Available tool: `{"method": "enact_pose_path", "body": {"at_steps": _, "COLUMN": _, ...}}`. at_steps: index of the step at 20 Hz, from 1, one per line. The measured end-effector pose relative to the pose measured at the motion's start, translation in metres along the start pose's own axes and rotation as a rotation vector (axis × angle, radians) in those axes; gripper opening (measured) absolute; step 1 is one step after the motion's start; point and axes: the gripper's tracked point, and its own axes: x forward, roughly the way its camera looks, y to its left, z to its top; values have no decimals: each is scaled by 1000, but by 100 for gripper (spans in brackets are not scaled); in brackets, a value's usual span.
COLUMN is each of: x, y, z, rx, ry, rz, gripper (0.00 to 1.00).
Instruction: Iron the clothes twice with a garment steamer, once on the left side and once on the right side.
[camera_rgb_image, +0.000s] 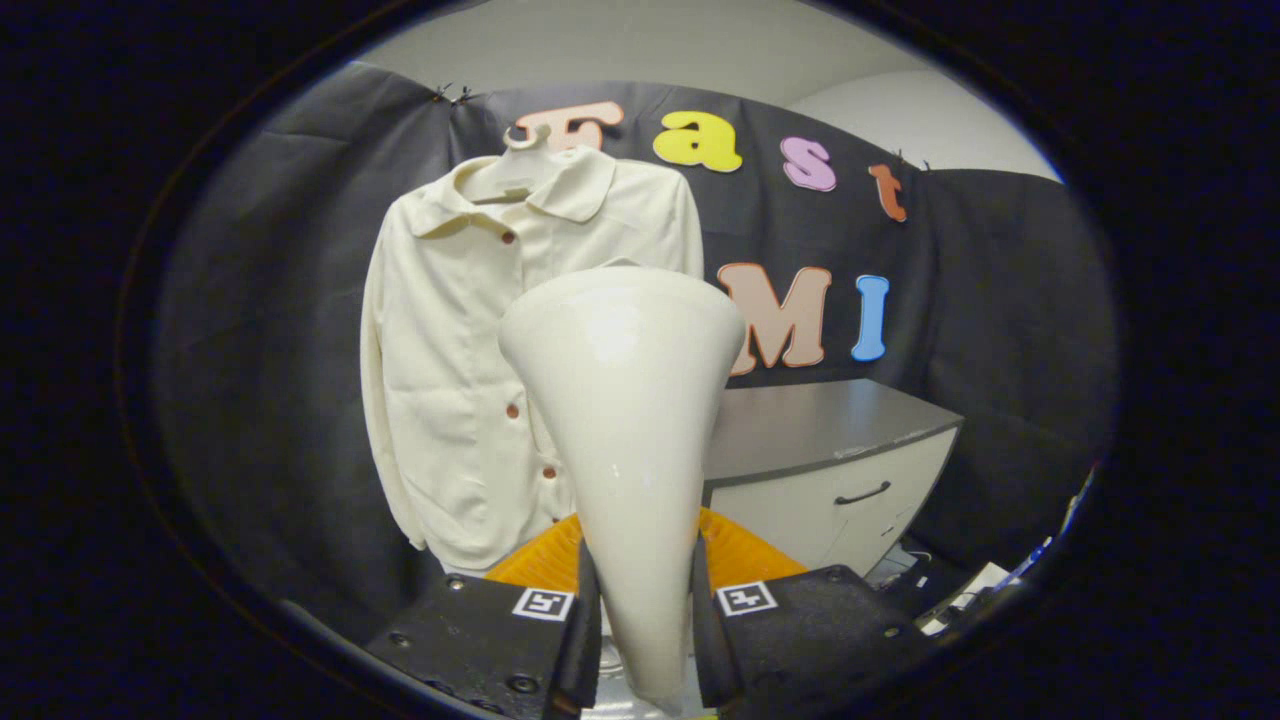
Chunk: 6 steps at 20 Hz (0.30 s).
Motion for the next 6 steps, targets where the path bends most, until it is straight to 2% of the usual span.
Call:
{"method": "enact_pose_path", "body": {"at_steps": 3, "x": -14, "y": -15, "z": 14, "rx": -23, "ry": -91, "rz": 19, "gripper": 38}}
{"method": "enact_pose_path", "body": {"at_steps": 6, "x": -21, "y": -30, "z": 17, "rx": -21, "ry": -102, "rz": 15, "gripper": 38}}
